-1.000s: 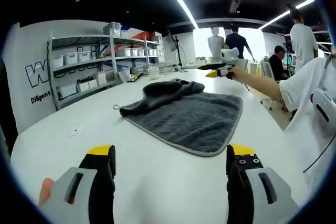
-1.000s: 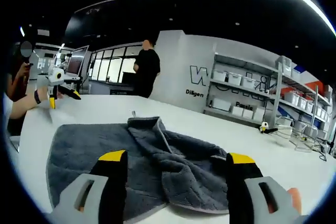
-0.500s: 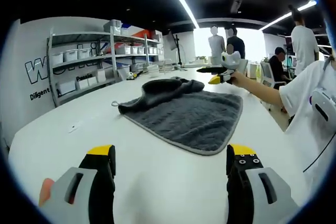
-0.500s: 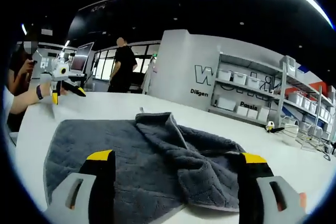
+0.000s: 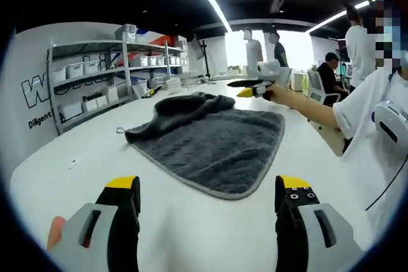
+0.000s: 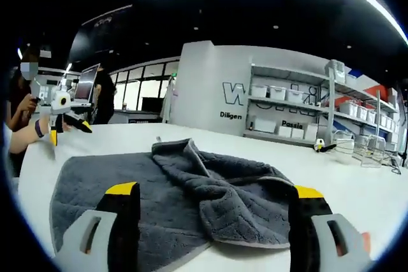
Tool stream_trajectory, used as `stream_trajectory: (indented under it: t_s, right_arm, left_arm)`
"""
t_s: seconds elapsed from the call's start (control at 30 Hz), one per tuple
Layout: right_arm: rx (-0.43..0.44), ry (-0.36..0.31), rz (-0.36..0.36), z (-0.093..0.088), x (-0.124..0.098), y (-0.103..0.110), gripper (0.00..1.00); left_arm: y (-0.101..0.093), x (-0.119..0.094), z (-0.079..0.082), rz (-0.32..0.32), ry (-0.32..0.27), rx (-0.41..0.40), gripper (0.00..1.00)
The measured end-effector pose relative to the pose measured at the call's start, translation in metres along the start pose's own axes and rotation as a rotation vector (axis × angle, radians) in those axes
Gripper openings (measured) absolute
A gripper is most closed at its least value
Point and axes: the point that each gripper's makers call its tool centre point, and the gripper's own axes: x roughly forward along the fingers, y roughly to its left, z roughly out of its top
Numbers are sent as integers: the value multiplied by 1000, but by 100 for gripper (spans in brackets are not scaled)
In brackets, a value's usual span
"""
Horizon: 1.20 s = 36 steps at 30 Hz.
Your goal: Open the folded towel by lifting each exposed corner and separating the folded layers until the towel lies flat within the target outline without major curled edges
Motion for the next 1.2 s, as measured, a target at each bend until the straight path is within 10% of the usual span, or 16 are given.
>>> stream_trajectory:
  t_s: [0.73,1.2]
  right_arm:
    - [19,-19,-39,0,-7,-3,98]
    - [66,-33,-69,1,-11,-16,98]
  left_arm:
    - [-105,102,61,-110,86,299,86]
    - [-165,171,85,-246,47,271,72]
